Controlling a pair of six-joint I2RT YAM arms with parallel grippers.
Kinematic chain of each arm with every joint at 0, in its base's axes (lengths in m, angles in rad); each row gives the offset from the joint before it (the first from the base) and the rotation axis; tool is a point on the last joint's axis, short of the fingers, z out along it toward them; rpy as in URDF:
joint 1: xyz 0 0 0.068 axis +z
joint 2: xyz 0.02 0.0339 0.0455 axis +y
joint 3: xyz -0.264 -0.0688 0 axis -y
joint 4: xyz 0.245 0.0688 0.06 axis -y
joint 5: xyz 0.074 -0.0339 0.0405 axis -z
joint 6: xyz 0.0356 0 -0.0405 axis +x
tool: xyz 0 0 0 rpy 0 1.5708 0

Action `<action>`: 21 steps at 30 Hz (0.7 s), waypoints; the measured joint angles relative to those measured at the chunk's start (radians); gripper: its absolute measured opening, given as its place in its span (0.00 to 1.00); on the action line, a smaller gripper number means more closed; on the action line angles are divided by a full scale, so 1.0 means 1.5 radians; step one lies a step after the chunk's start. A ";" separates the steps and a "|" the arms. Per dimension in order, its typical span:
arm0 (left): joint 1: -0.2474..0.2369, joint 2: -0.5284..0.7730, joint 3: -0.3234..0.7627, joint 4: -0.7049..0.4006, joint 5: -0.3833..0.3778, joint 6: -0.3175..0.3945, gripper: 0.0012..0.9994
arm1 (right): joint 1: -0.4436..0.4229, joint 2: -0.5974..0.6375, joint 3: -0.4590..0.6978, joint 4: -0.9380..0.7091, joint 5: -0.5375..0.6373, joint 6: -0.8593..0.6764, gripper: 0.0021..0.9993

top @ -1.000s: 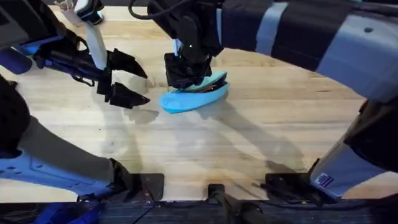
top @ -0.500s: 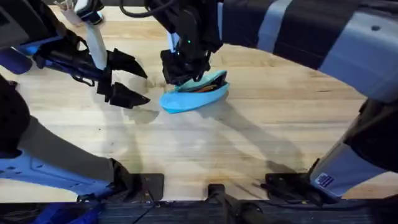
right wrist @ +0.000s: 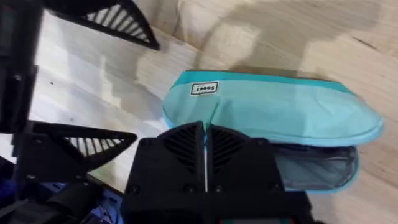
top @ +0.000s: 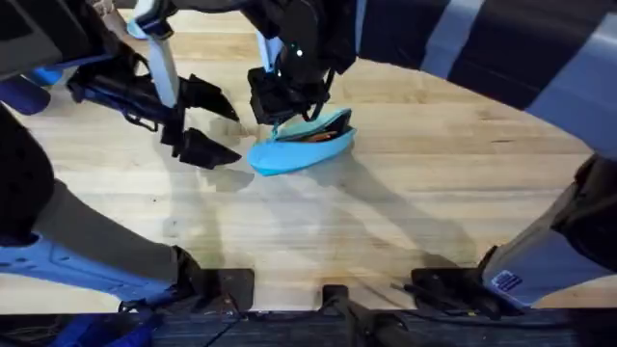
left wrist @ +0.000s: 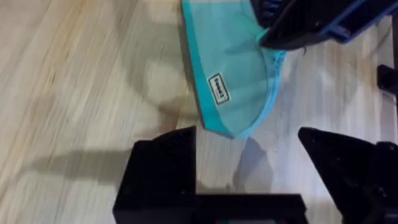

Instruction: Unzip the bag, pick up the pens from the table one at a time and place them inside, then zip the bag closed.

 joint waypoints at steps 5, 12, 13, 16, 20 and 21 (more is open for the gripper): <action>-0.026 0.000 -0.030 0.032 0.009 0.000 0.99 | 0.000 0.000 0.000 0.000 0.000 -0.008 0.03; -0.029 0.000 -0.079 0.080 0.049 0.000 0.99 | 0.000 0.000 0.000 0.000 0.000 -0.019 0.03; -0.031 0.000 -0.084 0.091 0.056 0.000 0.99 | 0.000 0.000 0.000 0.000 0.000 -0.019 0.03; -0.046 0.000 -0.098 0.123 0.074 0.000 0.99 | 0.000 0.000 0.000 0.001 0.000 -0.020 0.03; -0.073 0.000 -0.114 0.166 0.089 -0.004 0.99 | 0.000 0.000 0.000 0.001 0.000 -0.023 0.03; -0.081 0.000 -0.116 0.177 0.091 -0.008 0.99 | -0.001 0.000 0.000 0.001 0.000 -0.024 0.03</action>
